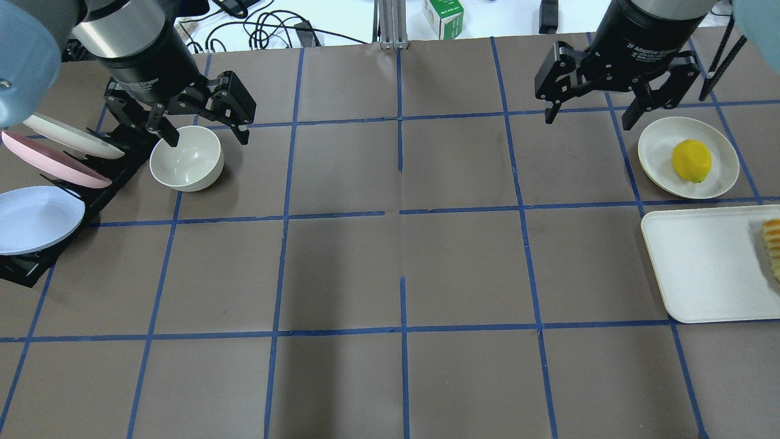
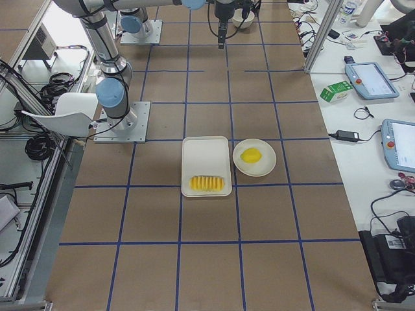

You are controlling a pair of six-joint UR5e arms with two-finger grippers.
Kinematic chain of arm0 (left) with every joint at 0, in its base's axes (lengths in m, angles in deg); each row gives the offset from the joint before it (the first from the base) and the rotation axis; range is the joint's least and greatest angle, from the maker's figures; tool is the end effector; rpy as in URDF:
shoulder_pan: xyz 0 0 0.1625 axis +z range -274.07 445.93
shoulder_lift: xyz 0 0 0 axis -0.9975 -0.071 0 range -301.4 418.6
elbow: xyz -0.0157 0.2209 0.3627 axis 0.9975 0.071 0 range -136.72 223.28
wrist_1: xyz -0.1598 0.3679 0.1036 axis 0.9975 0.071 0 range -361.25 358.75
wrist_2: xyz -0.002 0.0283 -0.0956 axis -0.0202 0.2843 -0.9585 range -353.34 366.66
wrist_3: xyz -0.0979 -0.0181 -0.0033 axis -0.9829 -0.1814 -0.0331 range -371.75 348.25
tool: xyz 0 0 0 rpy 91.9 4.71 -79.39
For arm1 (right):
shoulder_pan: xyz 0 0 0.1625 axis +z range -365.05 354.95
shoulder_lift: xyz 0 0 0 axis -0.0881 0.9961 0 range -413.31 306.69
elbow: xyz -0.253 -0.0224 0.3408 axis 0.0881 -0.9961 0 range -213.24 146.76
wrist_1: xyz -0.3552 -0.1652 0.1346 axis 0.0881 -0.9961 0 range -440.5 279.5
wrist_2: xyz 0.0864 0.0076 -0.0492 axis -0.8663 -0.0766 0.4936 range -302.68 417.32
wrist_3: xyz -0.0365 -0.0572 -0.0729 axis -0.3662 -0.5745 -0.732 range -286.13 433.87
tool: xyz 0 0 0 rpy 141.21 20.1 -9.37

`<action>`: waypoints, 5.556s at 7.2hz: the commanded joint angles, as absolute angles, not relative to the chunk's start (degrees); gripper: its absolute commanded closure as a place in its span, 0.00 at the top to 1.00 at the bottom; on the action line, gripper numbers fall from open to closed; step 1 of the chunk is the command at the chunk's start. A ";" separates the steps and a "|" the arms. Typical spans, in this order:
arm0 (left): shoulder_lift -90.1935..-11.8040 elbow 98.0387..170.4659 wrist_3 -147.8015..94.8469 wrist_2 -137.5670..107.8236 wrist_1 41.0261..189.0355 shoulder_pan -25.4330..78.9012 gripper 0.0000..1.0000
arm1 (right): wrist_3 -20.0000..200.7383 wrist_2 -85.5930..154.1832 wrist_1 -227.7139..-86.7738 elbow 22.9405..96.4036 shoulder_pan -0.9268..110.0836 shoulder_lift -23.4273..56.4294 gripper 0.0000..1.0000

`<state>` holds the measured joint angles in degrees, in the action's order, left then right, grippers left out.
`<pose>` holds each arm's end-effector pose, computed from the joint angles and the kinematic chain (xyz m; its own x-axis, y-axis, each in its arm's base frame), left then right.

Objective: Place bowl and put lemon in it

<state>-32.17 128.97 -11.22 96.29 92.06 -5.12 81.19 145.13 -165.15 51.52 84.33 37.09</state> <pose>-0.1430 -0.4947 0.5125 -0.9996 0.0274 0.0064 0.0274 0.9996 -0.0042 0.1319 -0.4890 0.5271 -0.9897 0.1379 -0.0386 0.1380 0.9904 -0.0004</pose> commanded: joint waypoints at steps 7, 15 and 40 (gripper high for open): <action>-52.80 131.00 8.64 93.06 73.42 12.27 1.00 | 70.64 145.38 -172.55 52.19 64.42 27.77 1.00; -63.66 130.03 10.75 96.22 63.61 16.85 1.00 | 55.94 151.98 -196.51 52.19 55.24 5.76 1.00; -62.08 141.10 -23.61 79.52 48.06 -13.21 0.00 | 71.67 145.39 -180.69 49.30 81.67 19.29 0.00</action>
<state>-62.13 140.55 -22.56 79.80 48.71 -12.93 69.96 145.51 -180.59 49.36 78.37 19.27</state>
